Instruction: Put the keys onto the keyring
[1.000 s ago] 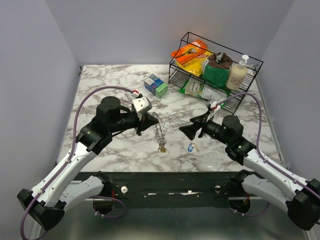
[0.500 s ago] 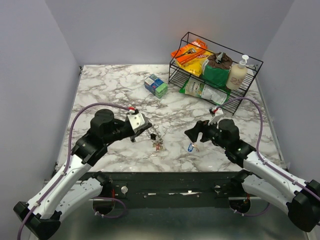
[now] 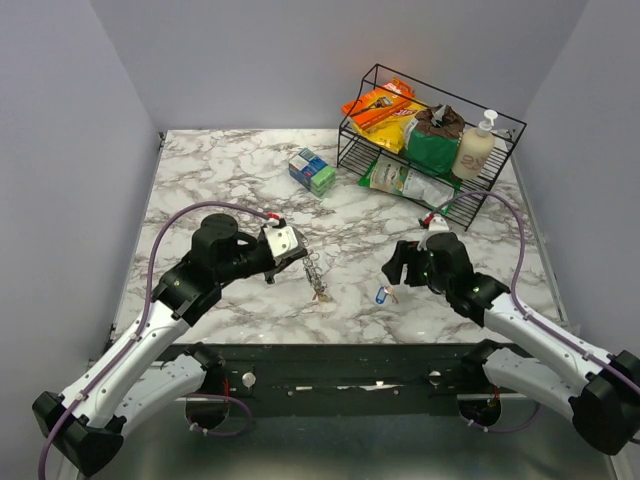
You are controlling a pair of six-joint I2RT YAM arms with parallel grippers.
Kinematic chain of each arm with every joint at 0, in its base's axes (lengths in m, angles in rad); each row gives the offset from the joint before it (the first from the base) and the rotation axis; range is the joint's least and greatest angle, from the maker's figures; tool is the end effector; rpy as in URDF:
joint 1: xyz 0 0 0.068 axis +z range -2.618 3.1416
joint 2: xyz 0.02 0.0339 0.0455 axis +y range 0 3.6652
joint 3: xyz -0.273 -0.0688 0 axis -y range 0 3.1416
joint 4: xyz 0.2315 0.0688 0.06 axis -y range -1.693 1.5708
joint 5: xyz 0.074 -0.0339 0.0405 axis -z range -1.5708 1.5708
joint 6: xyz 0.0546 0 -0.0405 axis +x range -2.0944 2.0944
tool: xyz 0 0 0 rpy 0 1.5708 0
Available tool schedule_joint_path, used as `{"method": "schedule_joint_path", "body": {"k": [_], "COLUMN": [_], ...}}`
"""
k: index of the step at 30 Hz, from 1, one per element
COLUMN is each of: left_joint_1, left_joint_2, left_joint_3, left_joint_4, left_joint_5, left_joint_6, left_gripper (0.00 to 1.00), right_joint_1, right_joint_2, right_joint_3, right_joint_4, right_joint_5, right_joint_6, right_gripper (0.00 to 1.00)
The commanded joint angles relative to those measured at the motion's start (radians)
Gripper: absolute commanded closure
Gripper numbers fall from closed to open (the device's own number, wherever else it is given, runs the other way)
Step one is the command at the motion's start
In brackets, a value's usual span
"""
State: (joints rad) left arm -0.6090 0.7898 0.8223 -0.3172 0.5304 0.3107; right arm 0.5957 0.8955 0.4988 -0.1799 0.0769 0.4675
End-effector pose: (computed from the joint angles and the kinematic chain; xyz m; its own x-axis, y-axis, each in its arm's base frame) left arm 0.1265 -0.1219 0.3409 0.0533 0.2844 -0.9572 0.9194 0.3601 0.1581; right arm 0.1627 0.1052 0.2225 -0.6309 0.1151 -0.7672 -0.2484 0.9069 0.3404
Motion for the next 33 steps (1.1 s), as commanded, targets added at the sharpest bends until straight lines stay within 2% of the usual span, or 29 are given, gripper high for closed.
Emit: {"method": "schedule_joint_path", "body": {"k": [1,9,13,17,28,33], "left_joint_1": [0.0,0.002,0.002,0.002,0.002,0.002], "left_joint_2": [0.002,0.008,0.019,0.022,0.028,0.025], "left_joint_3": [0.031,0.043,0.054,0.055,0.058,0.064], "left_joint_4": [0.023,0.007,-0.005,-0.008,-0.013,-0.023], "left_joint_5": [0.022,-0.012,-0.015,-0.012,-0.017,-0.024], "left_joint_6": [0.002,-0.005,-0.005,-0.002,-0.002,0.001], "left_gripper": [1.0,1.0,1.0,1.0,1.0,1.0], "right_joint_1": [-0.001,0.0,0.006,0.013,0.018,0.016], "right_joint_2": [0.089,0.339,0.42,0.46,0.528,0.539], "right_joint_3": [0.069,0.182,0.213,0.218,0.251,0.251], "right_joint_4": [-0.073,-0.151,-0.174,-0.167,-0.176,-0.174], "right_joint_5": [-0.011,-0.106,-0.166,-0.172,-0.169,-0.181], "right_joint_6": [-0.058,-0.153,-0.173,-0.176,-0.17,-0.158], "right_gripper": [0.23,0.38,0.51,0.57,0.6,0.69]}}
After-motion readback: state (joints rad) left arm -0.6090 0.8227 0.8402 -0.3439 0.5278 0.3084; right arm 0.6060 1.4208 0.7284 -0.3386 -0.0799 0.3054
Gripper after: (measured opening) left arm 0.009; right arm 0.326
